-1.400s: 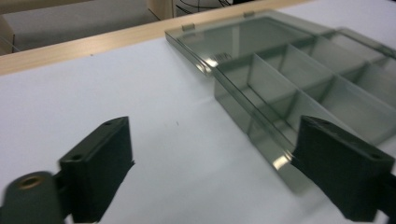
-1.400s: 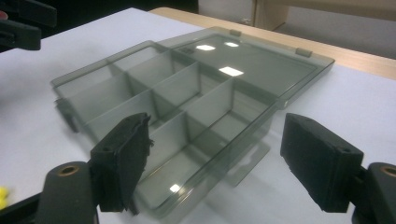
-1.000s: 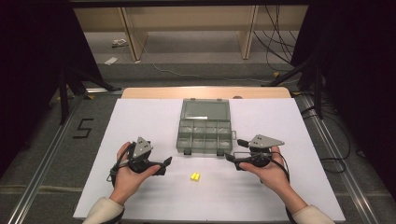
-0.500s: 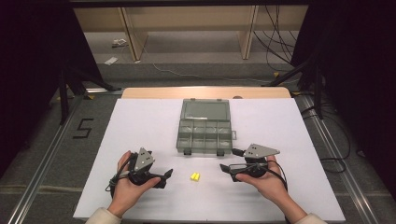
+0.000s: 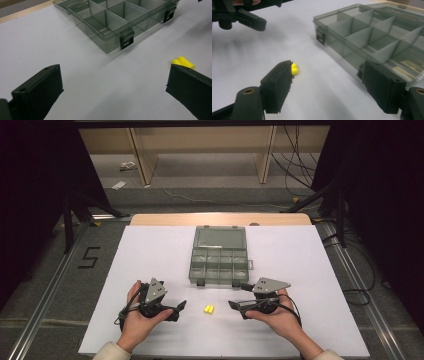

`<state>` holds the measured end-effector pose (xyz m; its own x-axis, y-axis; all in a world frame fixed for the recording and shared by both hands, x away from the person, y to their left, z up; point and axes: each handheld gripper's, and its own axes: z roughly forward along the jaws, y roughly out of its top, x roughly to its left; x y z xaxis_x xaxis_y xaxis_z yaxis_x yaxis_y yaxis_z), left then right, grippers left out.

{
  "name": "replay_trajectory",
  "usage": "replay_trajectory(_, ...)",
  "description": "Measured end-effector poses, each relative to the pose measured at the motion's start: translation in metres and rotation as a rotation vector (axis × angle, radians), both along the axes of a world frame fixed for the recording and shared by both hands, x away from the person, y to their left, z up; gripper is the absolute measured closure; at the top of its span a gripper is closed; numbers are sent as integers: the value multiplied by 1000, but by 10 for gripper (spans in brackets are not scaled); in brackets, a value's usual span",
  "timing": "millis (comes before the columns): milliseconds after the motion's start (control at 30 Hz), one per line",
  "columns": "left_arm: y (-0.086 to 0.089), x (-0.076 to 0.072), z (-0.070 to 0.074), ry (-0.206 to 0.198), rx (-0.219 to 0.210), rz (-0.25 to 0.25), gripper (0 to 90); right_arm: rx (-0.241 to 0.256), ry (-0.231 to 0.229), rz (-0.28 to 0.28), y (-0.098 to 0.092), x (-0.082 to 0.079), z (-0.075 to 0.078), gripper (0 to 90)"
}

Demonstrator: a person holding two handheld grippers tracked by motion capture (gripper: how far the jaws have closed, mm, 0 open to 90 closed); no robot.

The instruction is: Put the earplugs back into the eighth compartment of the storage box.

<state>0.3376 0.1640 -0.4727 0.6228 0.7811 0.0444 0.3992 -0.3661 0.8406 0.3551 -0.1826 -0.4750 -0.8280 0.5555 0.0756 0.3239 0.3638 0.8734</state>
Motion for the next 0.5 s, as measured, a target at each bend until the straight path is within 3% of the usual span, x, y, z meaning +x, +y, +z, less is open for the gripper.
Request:
replay_trajectory(367, -4, 1, 0, -9, 8, 4, 0, -77, 8, 111, 38, -11, -7, 304)
replay_trajectory(500, -5, 0, -1, -7, 4, 1, 0, -98, 12, 120, 46, -11, -8, 327)
